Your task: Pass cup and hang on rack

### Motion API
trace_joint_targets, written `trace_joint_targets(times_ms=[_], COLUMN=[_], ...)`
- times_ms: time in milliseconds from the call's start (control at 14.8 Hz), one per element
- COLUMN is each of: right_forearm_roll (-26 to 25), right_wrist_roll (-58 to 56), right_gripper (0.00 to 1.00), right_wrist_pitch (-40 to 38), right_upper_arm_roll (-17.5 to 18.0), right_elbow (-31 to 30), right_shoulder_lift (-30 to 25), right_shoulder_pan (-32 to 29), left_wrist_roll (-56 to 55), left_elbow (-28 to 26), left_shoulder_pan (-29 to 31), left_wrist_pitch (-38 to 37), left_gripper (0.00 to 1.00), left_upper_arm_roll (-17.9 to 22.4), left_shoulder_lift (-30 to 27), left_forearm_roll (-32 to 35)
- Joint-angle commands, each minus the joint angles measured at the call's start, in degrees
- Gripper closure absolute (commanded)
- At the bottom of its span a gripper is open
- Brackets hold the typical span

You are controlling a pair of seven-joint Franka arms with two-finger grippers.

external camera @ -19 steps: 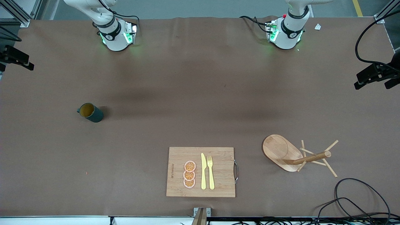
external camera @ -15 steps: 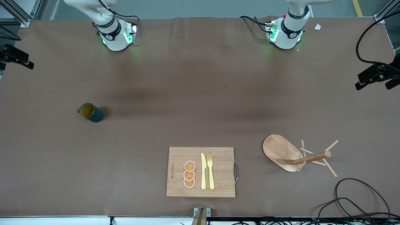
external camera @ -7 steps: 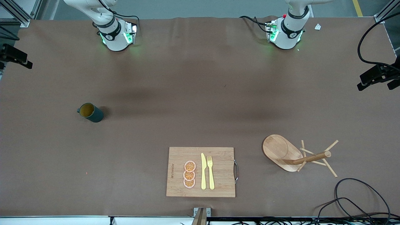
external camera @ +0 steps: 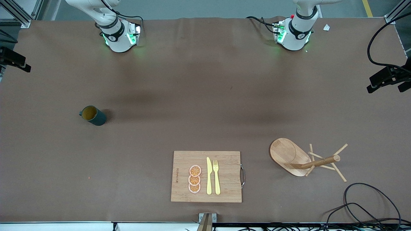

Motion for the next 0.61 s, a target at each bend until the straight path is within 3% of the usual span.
trace_joint_targets(times_ms=[0, 271, 541], right_forearm_roll=[-0.35, -0.09, 0.62], right_wrist_roll=[0.23, -9.66, -15.05], right_gripper=[0.0, 0.0, 0.0], right_wrist_pitch=[2.06, 6.89, 21.64], right_upper_arm_roll=[0.3, 0.3, 0.3], right_elbow=[0.87, -0.96, -15.09], right_shoulder_lift=[4.43, 10.5, 9.9], right_shoulder_pan=[-0.79, -1.67, -2.1], left_wrist_roll=[-0.31, -0.22, -0.22], left_elbow=[0.71, 0.71, 0.62], left_shoulder_pan=[0.21, 0.21, 0.21], left_wrist_pitch=[0.12, 0.12, 0.12], left_gripper=[0.0, 0.0, 0.0], left_upper_arm_roll=[-0.39, -0.39, -0.39], left_shoulder_lift=[0.22, 0.22, 0.22], left_forearm_roll=[1.01, 1.01, 0.92])
